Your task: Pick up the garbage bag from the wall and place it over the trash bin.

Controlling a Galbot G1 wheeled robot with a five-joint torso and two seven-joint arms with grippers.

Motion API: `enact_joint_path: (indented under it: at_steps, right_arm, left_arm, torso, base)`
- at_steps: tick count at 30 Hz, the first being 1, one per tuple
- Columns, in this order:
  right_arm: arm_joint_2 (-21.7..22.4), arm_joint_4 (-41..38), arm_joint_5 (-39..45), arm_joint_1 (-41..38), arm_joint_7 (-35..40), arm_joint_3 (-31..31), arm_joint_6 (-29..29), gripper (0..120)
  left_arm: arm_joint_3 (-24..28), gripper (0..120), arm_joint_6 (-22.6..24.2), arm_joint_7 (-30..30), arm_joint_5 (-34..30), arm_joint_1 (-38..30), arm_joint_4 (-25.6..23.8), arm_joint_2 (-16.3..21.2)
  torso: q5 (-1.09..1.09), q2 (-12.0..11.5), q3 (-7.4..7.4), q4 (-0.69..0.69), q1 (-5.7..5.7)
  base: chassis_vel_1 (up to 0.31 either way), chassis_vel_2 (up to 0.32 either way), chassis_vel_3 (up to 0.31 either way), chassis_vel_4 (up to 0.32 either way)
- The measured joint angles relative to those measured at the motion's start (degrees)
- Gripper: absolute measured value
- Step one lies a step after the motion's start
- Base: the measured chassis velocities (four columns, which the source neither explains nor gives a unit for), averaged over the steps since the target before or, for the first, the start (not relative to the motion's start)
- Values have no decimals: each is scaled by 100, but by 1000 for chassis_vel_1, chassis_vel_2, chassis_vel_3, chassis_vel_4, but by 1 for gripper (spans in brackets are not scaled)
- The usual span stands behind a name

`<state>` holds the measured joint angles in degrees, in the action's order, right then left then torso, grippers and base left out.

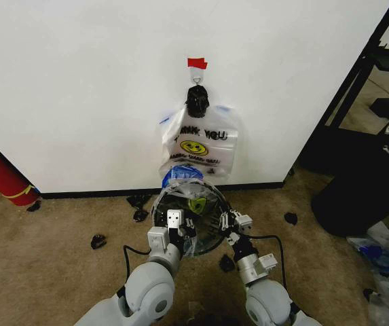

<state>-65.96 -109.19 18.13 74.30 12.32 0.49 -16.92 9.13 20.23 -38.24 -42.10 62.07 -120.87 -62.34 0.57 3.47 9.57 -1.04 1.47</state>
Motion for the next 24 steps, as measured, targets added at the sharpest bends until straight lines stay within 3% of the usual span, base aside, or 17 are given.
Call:
enact_joint_path:
  at_steps: [24]
  right_arm:
    - [134, -203, 103, 367, -819, 32, -336, 0]
  left_arm:
    - [176, 0, -34, -23, 180, -701, 852, -238]
  torso:
    - [0, 0, 0, 0, 0]
  base:
    - [0, 0, 0, 0]
